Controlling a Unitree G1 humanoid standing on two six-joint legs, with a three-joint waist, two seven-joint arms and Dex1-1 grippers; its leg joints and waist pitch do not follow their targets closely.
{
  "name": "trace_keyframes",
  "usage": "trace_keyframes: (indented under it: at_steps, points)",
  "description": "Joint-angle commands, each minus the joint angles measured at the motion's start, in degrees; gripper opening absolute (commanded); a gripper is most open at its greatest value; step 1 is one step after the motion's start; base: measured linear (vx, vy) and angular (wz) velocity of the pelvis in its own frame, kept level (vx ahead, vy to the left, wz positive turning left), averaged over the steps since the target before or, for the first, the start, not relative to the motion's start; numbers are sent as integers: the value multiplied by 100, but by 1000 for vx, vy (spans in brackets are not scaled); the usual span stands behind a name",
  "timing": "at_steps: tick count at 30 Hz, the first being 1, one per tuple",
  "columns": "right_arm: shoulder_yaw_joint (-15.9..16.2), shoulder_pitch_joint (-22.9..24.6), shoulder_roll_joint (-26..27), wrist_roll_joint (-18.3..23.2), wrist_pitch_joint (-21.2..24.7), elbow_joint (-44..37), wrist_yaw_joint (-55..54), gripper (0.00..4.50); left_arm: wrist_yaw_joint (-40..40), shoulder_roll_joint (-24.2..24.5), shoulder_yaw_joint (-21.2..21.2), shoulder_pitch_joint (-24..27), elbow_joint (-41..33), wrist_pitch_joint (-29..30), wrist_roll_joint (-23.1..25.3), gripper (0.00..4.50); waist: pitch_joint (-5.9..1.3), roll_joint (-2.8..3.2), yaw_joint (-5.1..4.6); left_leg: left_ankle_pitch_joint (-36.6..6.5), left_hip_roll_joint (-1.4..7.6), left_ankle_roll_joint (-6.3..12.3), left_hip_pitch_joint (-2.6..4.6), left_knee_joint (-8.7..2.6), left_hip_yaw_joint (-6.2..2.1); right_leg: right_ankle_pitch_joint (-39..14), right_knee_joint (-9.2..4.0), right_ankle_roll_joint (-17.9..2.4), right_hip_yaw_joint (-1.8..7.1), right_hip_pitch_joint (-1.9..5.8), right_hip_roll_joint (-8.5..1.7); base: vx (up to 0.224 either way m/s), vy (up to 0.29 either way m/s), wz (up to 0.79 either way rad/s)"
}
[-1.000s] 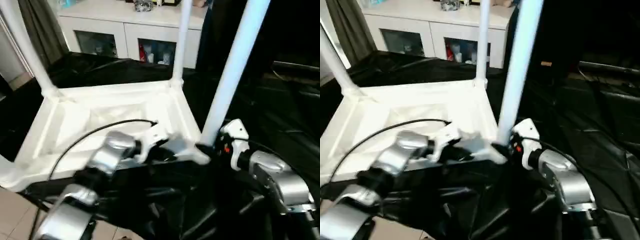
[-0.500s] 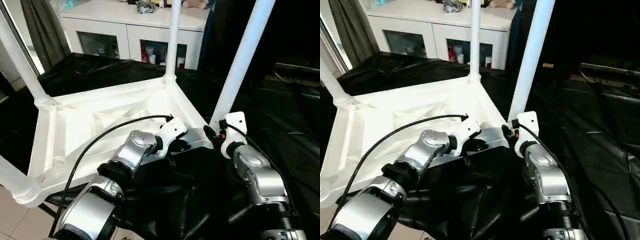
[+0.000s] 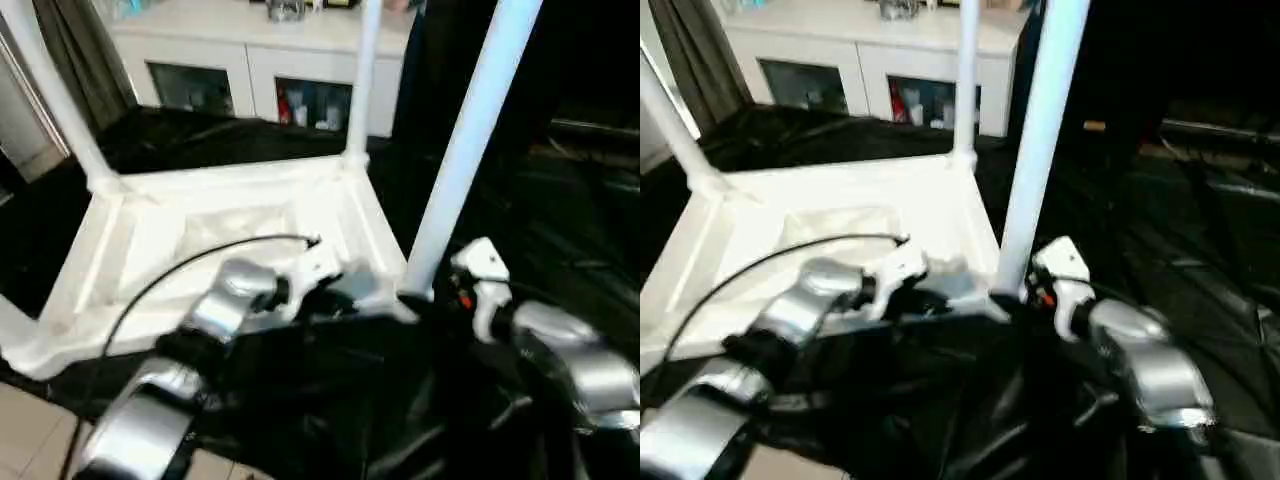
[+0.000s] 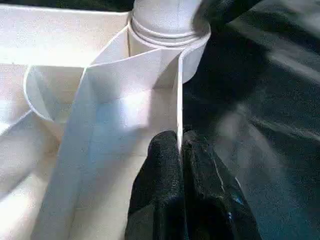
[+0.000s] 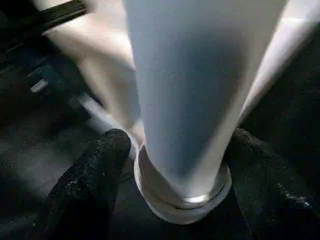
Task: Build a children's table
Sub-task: Rotate leg to tighten
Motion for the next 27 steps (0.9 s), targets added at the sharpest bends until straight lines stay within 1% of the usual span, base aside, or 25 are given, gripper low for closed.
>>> trace_keyframes:
  at_steps: [1,2,3,4,6,7,9,10,12,13,14,15,16,17,22,23,24,25,26,27]
  points:
    - [527,96,25,214,140,-114,582,318,-511,-65,-205,72,-274,42,-293,0,-200,-96,55,-1199,286,448,-20,-335,-71,-1060,-451,-1155,268,198,-416,0,0,0]
    - [548,109,-51,253,162,-141,682,318,-658,-3,-245,114,-374,100,-309,0,-207,-97,70,-1111,291,450,-21,-327,-72,-931,-427,-1203,269,197,-415,0,0,0]
    - [581,114,-128,284,185,-155,795,318,-858,92,-306,173,-526,189,-338,0,-203,-126,72,-1055,298,457,-22,-325,-69,-815,-415,-1236,270,191,-415,0,0,0]
    - [641,105,-219,305,205,-170,947,318,-1081,205,-353,248,-729,300,-386,0,-211,-103,85,-970,301,475,-23,-314,-68,-586,-380,-1308,266,186,-400,0,0,0]
    - [681,80,-228,289,188,-164,997,318,-1142,245,-356,273,-813,346,-409,0,-208,-86,107,-939,294,498,-31,-301,-67,-431,-363,-1357,263,183,-400,0,0,0]
    - [710,53,-217,277,188,-156,1033,318,-1167,263,-351,286,-855,359,-416,0,-210,-94,128,-843,286,531,-35,-283,-56,-247,-350,-1401,259,175,-392,0,0,0]
    - [783,-3,-188,263,211,-136,1075,318,-1174,278,-349,318,-893,340,-394,0,-212,-75,159,-825,277,524,-32,-274,-52,-209,-344,-1425,258,176,-393,0,0,0]
    - [803,-9,-193,265,214,-140,1084,303,-1166,280,-353,333,-906,328,-384,0,-208,-85,156,-846,276,513,-36,-276,-52,-225,-348,-1421,258,180,-394,0,0,0]
    - [813,-5,-181,280,237,-156,1080,303,-1153,272,-353,336,-889,311,-374,0,-216,-92,159,-881,272,451,-35,-278,-55,-349,-355,-1380,259,196,-402,0,0,0]
    - [824,7,-176,302,268,-182,1085,283,-1127,268,-352,337,-881,302,-372,0,-215,-94,159,-879,276,446,-29,-281,-54,-362,-355,-1371,257,192,-399,0,0,0]
    - [827,22,-173,318,289,-205,1085,283,-1101,260,-345,326,-860,298,-370,0,-217,-97,155,-871,275,444,-30,-278,-53,-352,-353,-1370,258,192,-397,0,0,0]
    - [834,33,-176,333,306,-223,1095,271,-1085,264,-343,332,-885,324,-372,0,-216,-95,154,-866,272,439,-32,-277,-53,-351,-353,-1365,258,194,-395,0,0,0]
    - [840,41,-176,339,315,-235,1095,271,-1071,273,-339,338,-906,340,-372,0,-212,-81,153,-871,275,433,-30,-279,-55,-358,-353,-1364,259,189,-396,0,0,0]
    - [841,45,-173,345,315,-240,1090,267,-1039,277,-329,344,-925,358,-369,0,-213,-93,151,-876,269,430,-34,-275,-51,-356,-356,-1357,260,194,-393,0,0,0]
    - [731,107,-36,362,303,-249,876,260,-754,208,-195,331,-825,343,-362,0,-200,-76,143,-946,266,396,-32,-281,-56,-450,-368,-1328,261,189,-393,0,0,0]
    - [679,108,51,318,284,-171,706,259,-636,168,-151,311,-779,352,-358,0,-202,-34,149,-973,269,374,-28,-283,-63,-482,-368,-1327,261,186,-396,0,0,0]
    - [641,107,115,282,271,-109,578,258,-553,140,-121,296,-746,362,-354,0,-189,-57,130,-1057,267,329,-30,-293,-61,-580,-384,-1308,264,180,-392,0,0,0]
    - [609,98,175,234,253,-42,446,257,-474,118,-101,279,-712,362,-341,0,-184,-64,125,-1138,261,281,-26,-307,-68,-764,-398,-1272,261,185,-395,0,0,0]
    - [547,74,296,122,204,97,157,257,-308,79,-67,243,-631,344,-301,0,-196,6,126,-1173,259,229,-27,-309,-80,-853,-396,-1257,263,183,-405,0,0,0]
    - [275,-28,701,-152,134,538,-815,256,222,-49,7,106,-375,284,-154,0,-163,-21,82,-1357,248,130,-26,-335,-74,-1140,-447,-1201,265,157,-398,0,0,0]
